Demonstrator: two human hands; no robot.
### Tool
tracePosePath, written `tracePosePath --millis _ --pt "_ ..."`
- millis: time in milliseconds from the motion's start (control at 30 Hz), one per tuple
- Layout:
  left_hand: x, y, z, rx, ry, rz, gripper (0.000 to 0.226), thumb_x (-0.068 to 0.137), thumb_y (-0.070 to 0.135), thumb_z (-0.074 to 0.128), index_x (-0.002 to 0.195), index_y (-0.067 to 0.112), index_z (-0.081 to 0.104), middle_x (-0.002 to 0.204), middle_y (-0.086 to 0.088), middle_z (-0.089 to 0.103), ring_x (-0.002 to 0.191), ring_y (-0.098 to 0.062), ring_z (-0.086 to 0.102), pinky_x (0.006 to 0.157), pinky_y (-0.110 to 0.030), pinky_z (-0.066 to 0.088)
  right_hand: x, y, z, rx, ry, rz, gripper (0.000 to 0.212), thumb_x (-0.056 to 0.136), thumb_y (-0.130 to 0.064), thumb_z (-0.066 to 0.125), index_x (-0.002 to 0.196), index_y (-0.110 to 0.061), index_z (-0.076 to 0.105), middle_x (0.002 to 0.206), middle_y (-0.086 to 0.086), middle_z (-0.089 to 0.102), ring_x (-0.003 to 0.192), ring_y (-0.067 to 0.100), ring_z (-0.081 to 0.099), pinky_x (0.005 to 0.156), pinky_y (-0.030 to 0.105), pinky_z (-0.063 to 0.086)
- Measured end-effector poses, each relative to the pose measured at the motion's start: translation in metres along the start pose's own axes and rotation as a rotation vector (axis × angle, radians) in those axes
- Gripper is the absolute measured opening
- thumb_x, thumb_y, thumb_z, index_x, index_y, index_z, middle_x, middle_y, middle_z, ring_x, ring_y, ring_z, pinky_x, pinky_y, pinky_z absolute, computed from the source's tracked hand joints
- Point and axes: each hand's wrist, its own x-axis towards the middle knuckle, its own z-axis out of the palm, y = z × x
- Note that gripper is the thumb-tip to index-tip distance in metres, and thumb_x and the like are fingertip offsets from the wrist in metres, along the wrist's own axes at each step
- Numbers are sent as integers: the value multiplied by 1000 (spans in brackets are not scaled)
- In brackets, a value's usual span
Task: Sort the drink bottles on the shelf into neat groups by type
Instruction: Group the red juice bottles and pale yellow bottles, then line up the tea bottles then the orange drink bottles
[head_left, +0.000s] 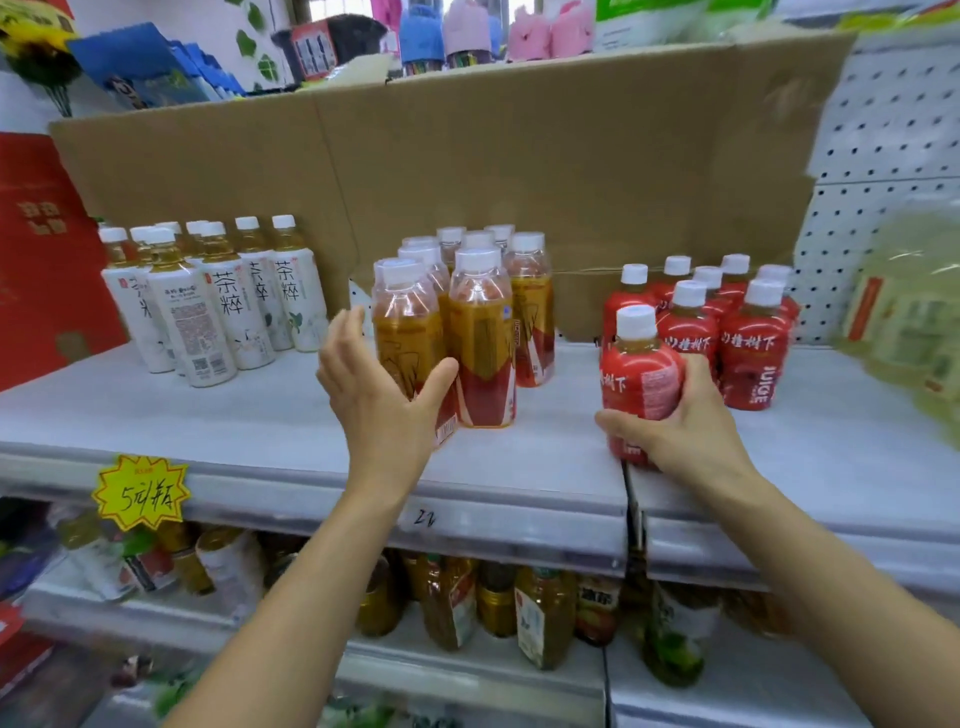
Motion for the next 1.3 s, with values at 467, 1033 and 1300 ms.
tracePosePath --millis 467,1033,1300 --pt "31 -53 -18 -249 -457 -59 89 89 26 72 152 44 13 150 10 37 135 -11 42 110 -44 44 -15 -64 55 -149 499 -537 69 85 -12 70 143 -3 34 147 17 33 138 21 27 118 28 21" --pt "161 -274 -169 125 -478 184 80 87 27 74 151 13 28 145 -2 34 138 -15 31 110 -14 19 -13 -169 381 -143 -356 -375 47 89 -26 68 131 -20 49 130 -6 44 122 13 46 102 30 40" --pt "237 -297 -138 -1 -304 -62 101 79 38 80 153 19 14 151 -2 23 144 -17 19 119 -36 21 67 -214 430 -23 -332 -205 59 94 -24 63 145 -16 33 131 -5 42 114 9 48 87 18 43"
